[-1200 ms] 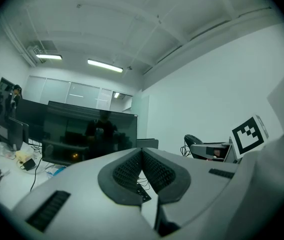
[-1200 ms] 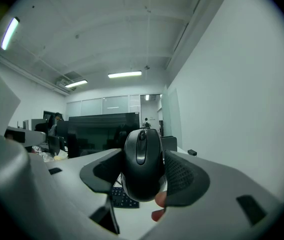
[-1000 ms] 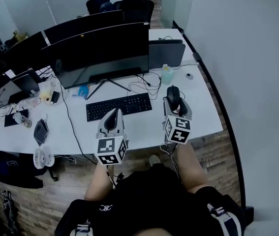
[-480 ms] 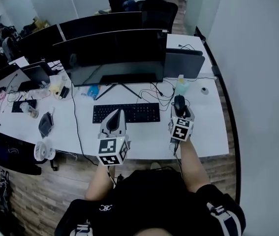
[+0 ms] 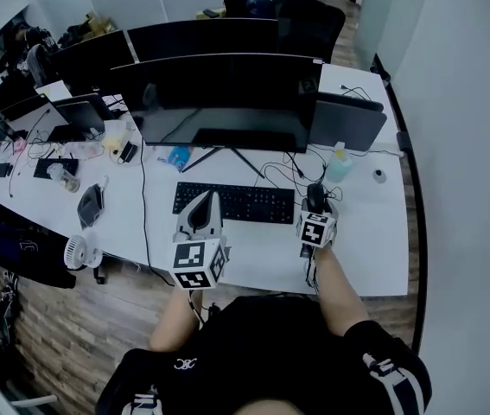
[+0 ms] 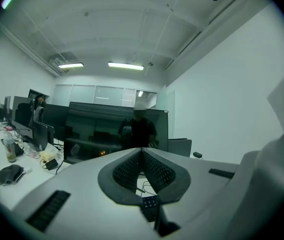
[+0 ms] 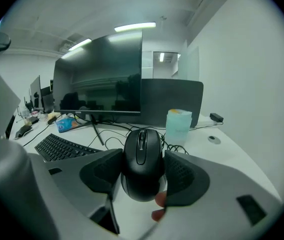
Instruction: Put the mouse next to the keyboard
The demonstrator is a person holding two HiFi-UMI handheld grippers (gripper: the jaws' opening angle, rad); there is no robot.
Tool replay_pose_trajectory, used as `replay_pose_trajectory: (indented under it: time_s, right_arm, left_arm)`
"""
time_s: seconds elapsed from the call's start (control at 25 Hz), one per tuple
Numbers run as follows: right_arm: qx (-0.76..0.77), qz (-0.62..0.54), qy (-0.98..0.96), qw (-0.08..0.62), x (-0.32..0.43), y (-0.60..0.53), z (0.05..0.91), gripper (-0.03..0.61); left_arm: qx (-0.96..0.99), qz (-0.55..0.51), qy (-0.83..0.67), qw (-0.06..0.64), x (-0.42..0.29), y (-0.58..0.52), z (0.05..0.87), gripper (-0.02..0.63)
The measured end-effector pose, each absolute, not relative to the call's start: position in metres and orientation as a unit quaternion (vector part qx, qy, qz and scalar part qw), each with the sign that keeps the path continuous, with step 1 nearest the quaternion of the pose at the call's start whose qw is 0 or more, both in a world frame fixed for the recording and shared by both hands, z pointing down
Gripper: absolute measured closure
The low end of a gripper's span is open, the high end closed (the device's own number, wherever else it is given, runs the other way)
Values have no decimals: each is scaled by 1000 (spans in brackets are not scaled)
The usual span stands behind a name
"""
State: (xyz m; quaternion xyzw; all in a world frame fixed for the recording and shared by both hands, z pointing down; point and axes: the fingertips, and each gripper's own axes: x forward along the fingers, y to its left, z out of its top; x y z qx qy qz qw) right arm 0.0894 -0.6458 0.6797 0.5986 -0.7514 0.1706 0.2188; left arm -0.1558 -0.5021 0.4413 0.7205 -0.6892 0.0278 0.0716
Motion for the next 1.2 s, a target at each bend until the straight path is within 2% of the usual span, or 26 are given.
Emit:
replay_pose_trajectory:
  time_s: [0.52, 0.72, 0.92, 1.04, 1.16, 1.2]
  right_arm:
    - [578, 248, -712, 313, 91, -632, 772, 298]
    - [573, 293, -708, 289, 86, -628, 784, 296]
    - [483, 385, -746, 247, 38, -607, 778, 281]
    - [525, 347, -733, 258, 62, -613, 766, 229]
    - [573, 278, -727, 256, 84, -628, 735, 239]
    - [580, 261, -732, 243, 85, -632, 721, 268]
  left_arm:
    - [715, 37, -695, 66, -165, -497, 443, 601]
    - [722, 38, -688, 60, -164, -489, 443, 601]
    - [724, 41, -686, 53, -162, -483, 441, 601]
    - [726, 37, -685, 51, -163, -481, 439, 601]
    - [728, 31, -683, 47, -161, -482, 437, 601]
    - [729, 30, -682, 47, -161, -482, 436, 601]
